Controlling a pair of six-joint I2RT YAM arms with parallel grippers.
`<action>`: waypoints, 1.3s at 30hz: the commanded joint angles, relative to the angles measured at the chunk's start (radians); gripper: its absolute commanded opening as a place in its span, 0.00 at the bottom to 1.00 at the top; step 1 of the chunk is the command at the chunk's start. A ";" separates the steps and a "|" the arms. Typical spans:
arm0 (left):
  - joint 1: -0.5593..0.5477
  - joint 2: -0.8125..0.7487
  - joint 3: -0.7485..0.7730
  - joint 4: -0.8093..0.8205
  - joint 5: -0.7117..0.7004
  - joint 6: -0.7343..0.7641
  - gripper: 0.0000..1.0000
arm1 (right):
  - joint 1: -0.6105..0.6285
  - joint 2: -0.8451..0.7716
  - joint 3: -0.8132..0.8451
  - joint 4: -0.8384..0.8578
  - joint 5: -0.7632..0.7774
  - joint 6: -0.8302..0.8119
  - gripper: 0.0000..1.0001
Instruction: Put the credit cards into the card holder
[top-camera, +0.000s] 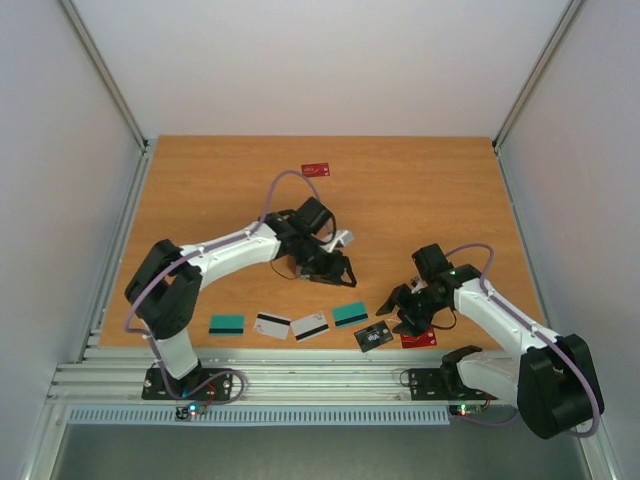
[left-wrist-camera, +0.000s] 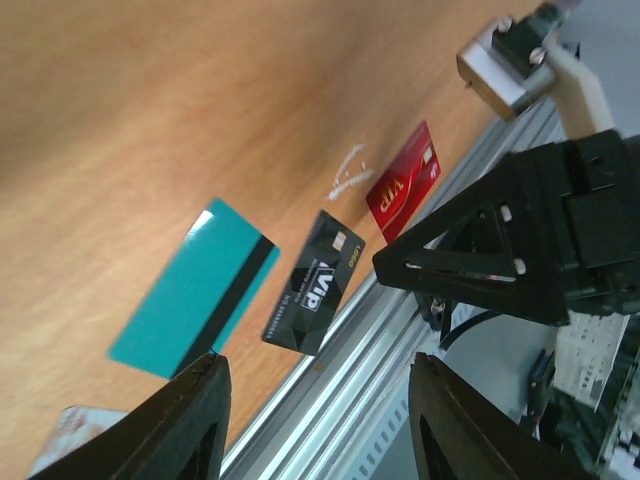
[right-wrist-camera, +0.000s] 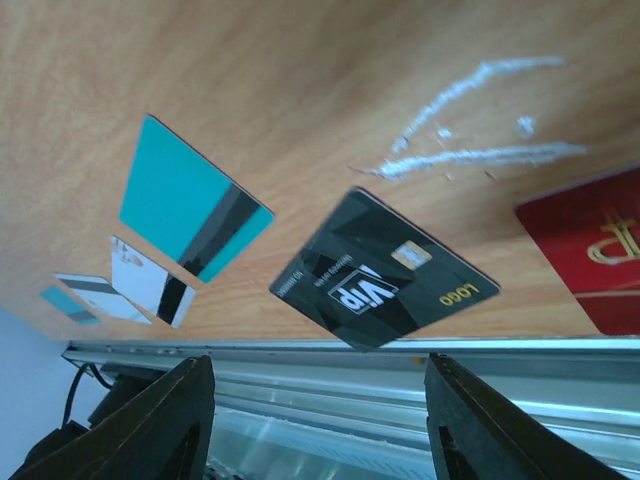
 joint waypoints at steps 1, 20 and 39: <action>-0.088 0.068 0.038 0.027 -0.006 -0.032 0.49 | 0.003 -0.083 -0.042 -0.012 -0.043 0.097 0.62; -0.260 0.243 0.073 0.094 -0.048 -0.184 0.47 | 0.083 -0.179 -0.227 0.106 -0.102 0.164 0.66; -0.290 0.269 -0.013 0.143 -0.140 -0.194 0.46 | 0.145 -0.094 -0.303 0.319 -0.101 0.184 0.62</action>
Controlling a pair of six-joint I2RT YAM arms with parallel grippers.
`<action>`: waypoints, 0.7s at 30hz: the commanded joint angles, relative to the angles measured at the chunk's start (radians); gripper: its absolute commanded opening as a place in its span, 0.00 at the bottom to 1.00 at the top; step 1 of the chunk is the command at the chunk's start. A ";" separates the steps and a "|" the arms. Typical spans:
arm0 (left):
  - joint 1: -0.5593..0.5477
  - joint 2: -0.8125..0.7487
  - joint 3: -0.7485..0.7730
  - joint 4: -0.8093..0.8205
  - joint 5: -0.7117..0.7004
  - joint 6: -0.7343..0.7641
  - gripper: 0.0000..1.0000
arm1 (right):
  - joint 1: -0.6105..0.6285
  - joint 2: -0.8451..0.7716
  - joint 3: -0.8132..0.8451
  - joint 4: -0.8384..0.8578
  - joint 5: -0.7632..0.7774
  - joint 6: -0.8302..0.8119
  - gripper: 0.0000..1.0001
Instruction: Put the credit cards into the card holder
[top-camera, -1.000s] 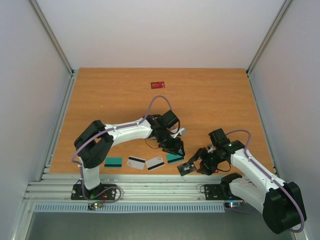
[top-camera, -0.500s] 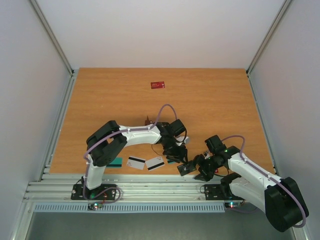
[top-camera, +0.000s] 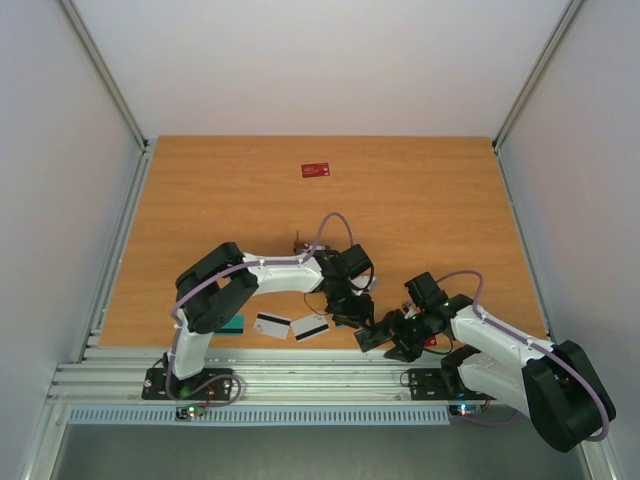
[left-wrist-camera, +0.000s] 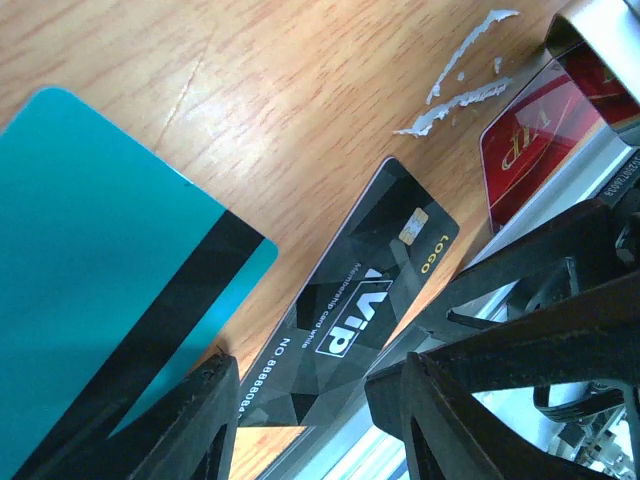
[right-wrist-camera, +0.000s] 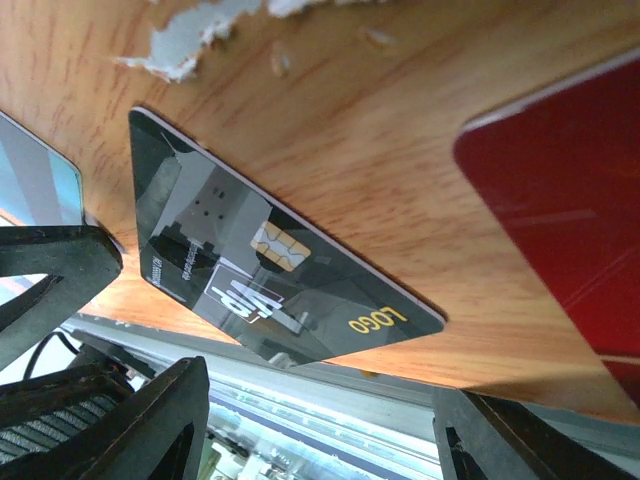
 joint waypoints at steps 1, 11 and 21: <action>-0.013 0.013 -0.031 0.026 -0.044 0.020 0.46 | 0.022 0.007 -0.018 0.067 -0.003 0.029 0.62; -0.031 0.012 -0.103 0.127 0.042 -0.019 0.46 | 0.048 0.060 -0.038 0.189 0.008 0.053 0.61; -0.032 -0.011 -0.193 0.244 0.111 -0.125 0.46 | 0.079 0.110 -0.082 0.331 0.011 0.099 0.56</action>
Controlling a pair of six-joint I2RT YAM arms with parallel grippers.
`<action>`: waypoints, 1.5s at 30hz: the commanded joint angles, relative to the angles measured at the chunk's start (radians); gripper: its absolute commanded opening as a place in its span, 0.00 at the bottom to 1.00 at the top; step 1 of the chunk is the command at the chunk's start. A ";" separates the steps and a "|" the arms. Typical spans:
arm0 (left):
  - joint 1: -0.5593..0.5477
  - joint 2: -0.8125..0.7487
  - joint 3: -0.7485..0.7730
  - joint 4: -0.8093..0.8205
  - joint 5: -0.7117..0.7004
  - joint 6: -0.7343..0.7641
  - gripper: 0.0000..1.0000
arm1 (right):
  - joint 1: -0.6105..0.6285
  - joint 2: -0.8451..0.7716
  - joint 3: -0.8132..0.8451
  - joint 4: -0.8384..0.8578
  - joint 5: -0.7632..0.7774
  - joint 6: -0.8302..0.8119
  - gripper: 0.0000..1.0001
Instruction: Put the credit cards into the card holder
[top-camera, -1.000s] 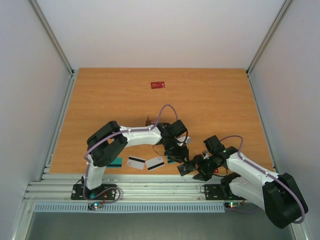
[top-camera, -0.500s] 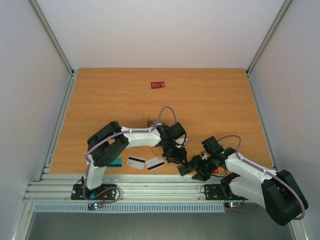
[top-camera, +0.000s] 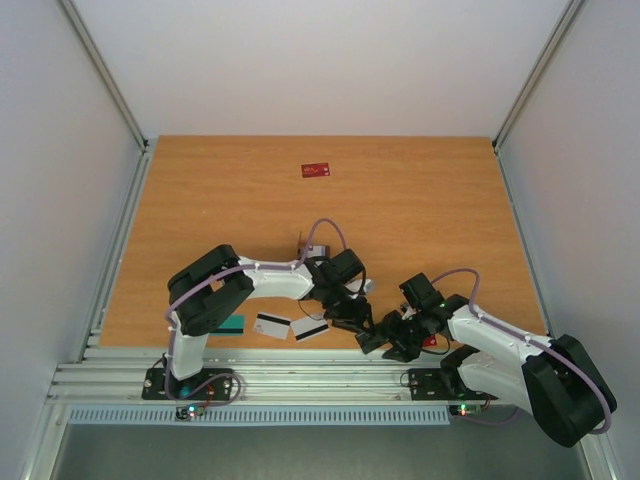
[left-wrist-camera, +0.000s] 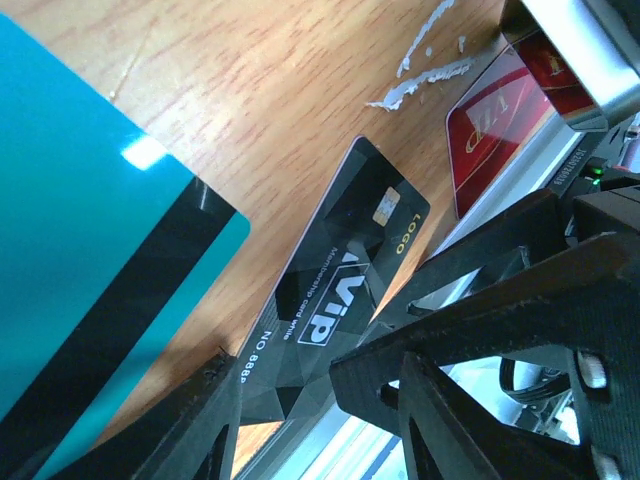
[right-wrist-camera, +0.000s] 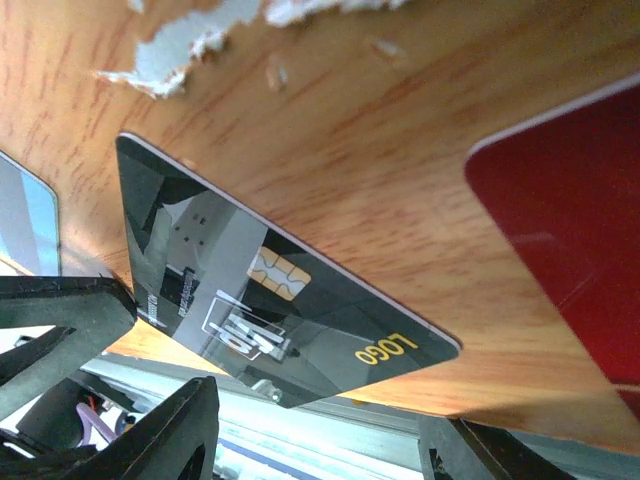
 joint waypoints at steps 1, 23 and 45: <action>-0.036 0.032 -0.061 0.060 0.053 -0.060 0.46 | 0.018 0.073 -0.077 0.288 -0.022 0.050 0.56; -0.055 0.083 -0.103 0.230 0.163 -0.188 0.45 | 0.020 0.080 -0.102 0.356 -0.026 0.027 0.36; -0.047 0.058 -0.065 0.179 0.184 -0.146 0.45 | 0.019 -0.071 0.070 0.074 -0.041 -0.069 0.19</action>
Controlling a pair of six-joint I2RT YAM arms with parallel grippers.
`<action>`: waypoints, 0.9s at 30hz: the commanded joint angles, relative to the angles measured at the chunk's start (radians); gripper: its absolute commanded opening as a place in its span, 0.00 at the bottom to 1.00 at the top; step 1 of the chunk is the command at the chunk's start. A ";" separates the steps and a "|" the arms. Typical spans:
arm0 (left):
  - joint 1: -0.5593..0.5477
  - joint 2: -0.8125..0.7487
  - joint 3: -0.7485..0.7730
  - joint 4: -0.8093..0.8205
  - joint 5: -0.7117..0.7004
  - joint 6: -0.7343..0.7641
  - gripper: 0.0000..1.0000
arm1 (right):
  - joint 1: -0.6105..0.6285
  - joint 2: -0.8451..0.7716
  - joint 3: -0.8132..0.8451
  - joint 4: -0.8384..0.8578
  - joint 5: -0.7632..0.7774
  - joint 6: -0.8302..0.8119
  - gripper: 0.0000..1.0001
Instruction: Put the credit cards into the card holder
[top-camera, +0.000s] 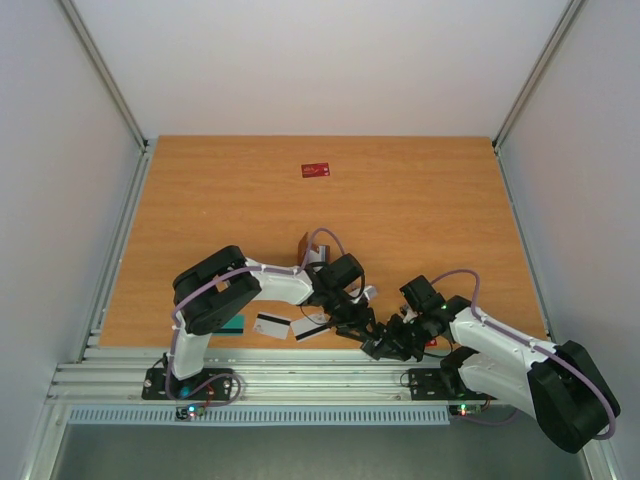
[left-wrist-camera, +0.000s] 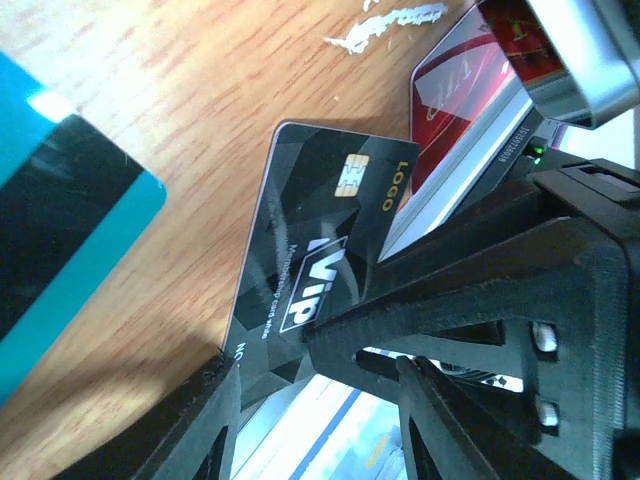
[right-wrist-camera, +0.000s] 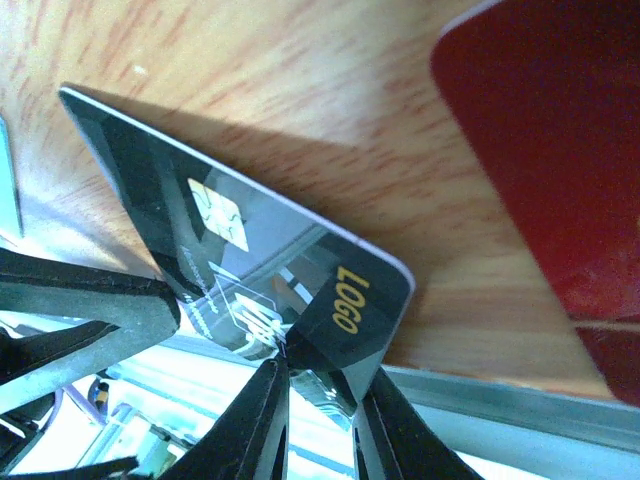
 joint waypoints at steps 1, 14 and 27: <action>-0.035 0.026 0.000 -0.012 0.032 0.021 0.45 | 0.002 -0.021 0.078 0.129 -0.054 -0.011 0.19; 0.004 -0.004 -0.006 -0.009 0.068 0.030 0.45 | 0.002 -0.001 0.151 0.067 -0.051 -0.060 0.15; 0.084 -0.079 0.030 -0.062 0.105 0.067 0.45 | 0.001 0.078 0.304 -0.076 -0.012 -0.203 0.01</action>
